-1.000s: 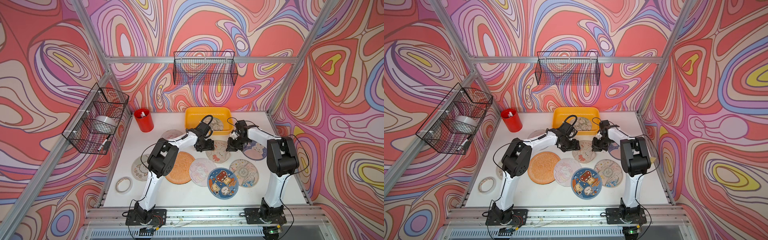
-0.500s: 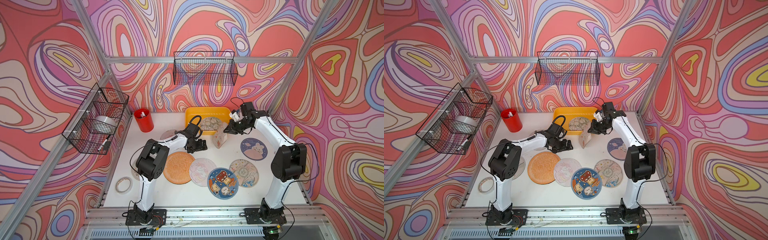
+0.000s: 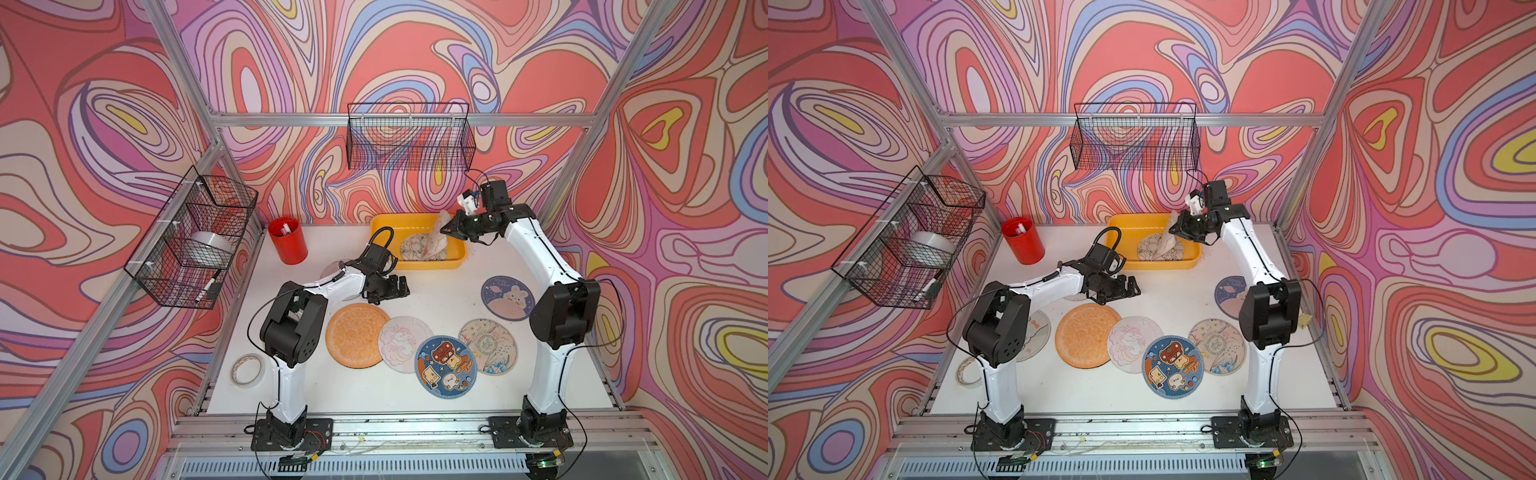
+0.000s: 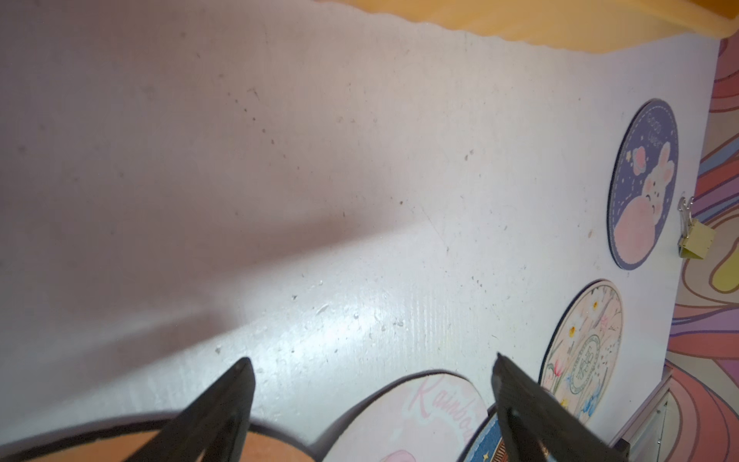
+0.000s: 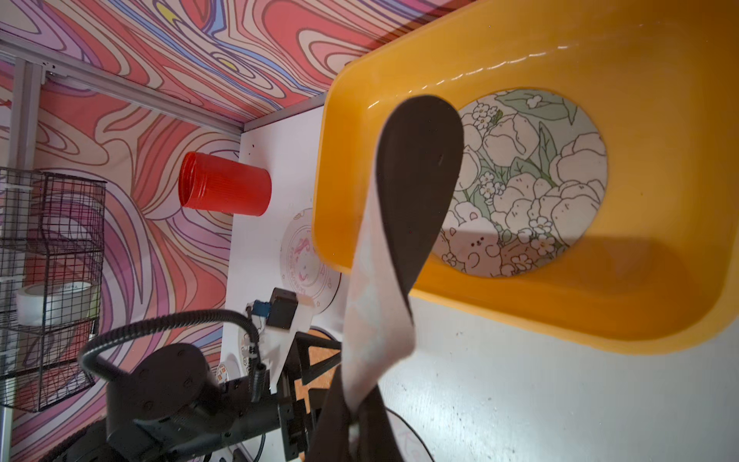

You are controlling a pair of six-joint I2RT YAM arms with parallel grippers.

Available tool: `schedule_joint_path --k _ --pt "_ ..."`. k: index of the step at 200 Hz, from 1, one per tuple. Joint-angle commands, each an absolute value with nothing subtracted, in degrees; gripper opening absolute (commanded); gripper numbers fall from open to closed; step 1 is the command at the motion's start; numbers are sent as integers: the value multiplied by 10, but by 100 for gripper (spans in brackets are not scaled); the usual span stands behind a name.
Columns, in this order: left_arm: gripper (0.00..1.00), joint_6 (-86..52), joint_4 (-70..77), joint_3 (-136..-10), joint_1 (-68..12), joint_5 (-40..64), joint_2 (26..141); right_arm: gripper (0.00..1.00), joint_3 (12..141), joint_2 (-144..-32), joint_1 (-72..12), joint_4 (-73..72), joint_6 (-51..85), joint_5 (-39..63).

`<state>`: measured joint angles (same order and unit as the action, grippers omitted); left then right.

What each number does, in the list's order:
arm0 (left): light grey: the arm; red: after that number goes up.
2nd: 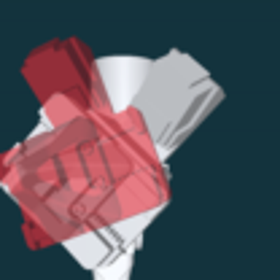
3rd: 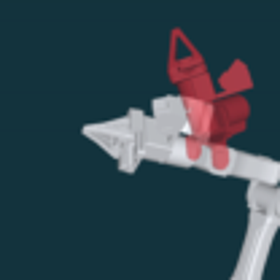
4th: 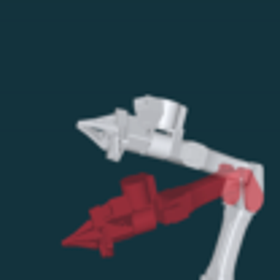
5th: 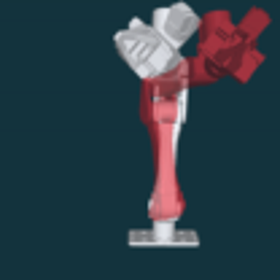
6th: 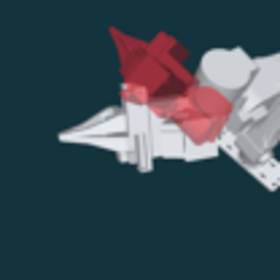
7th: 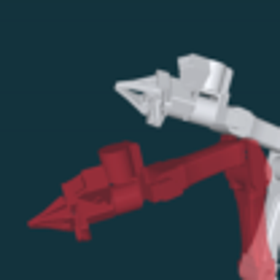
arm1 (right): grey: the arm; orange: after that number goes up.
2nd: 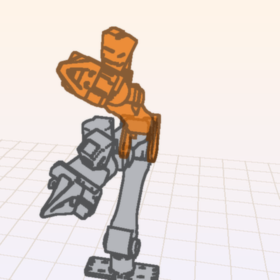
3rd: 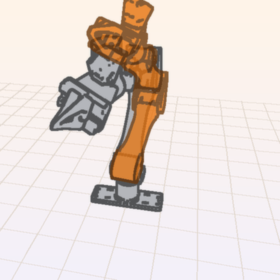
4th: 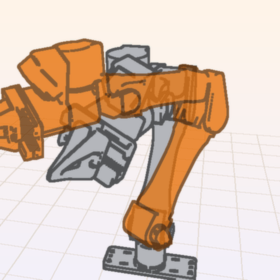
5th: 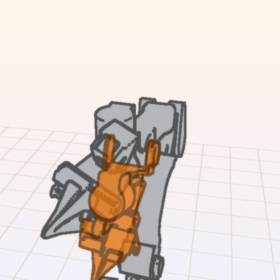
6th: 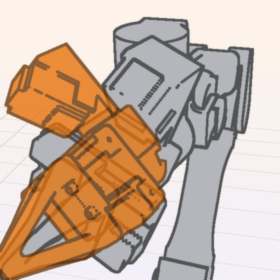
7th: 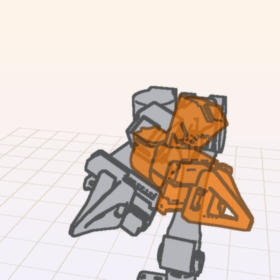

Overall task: Put the coasters into the storage box
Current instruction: Pick up the coaster from the center of the board, then place the coaster in the storage box.

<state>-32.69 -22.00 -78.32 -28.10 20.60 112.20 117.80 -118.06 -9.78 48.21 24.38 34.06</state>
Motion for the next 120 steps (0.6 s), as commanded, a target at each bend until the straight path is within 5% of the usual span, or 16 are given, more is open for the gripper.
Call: schedule_joint_path --k 1,120 --pt "95 -314 -217 -766 -271 208 1094 0 1221 -1222 -111 457 255 339" --pt "98 -315 -213 -744 -246 209 1081 0 1363 -1426 -141 371 298 316"
